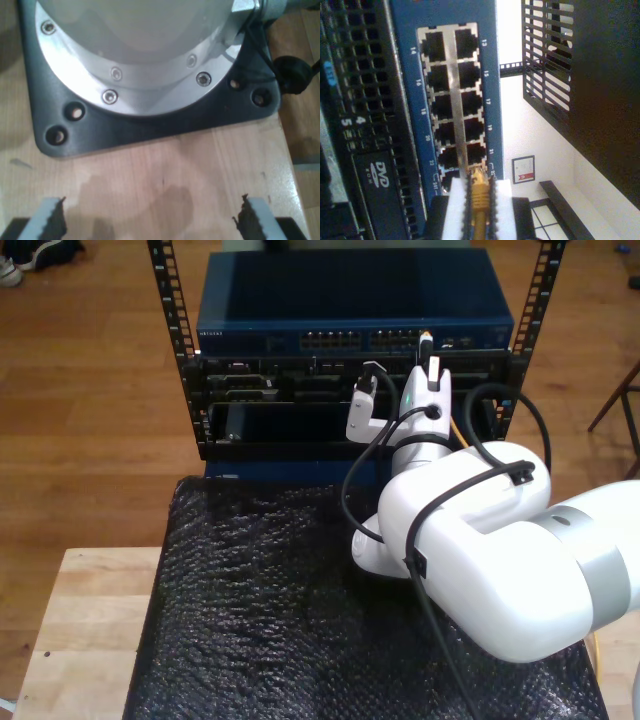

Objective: Grab the cable and plug it in

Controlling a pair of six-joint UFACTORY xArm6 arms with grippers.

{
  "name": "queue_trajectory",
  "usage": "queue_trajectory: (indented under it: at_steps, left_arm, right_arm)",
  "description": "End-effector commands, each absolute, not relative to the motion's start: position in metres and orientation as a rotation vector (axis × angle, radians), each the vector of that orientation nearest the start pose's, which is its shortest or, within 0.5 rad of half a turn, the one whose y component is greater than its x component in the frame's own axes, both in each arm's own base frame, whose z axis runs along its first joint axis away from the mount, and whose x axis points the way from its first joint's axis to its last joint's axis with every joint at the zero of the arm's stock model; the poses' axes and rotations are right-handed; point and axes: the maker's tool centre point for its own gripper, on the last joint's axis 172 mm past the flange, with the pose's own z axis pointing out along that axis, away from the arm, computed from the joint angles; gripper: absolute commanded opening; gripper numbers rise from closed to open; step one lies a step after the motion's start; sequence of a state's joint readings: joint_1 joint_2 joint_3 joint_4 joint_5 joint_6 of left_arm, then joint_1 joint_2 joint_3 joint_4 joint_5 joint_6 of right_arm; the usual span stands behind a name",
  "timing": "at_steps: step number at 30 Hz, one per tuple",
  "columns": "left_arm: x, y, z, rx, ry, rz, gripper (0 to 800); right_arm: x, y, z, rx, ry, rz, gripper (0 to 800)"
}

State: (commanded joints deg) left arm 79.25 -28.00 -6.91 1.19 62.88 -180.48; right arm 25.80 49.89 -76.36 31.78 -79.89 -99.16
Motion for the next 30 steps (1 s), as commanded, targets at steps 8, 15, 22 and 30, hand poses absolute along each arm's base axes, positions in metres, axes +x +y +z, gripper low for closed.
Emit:
queue_trajectory:
  at_steps: [8,15,22,30]
  left_arm:
    - [0.017,0.113,0.034,-2.217,2.692,-0.529,800]
    - [0.017,0.113,0.034,-2.217,2.692,-0.529,800]
    - [0.017,0.113,0.034,-2.217,2.692,-0.529,800]
    - [0.017,0.113,0.034,-2.217,2.692,-0.529,800]
  right_arm:
    - [0.670,0.161,0.268,1.141,0.938,1.285,0]
    - [0.673,0.163,0.279,1.132,0.915,1.304,0]
    - [0.674,0.164,0.277,1.138,0.921,1.303,0]
    - [0.674,0.166,0.276,1.132,0.931,1.308,193]
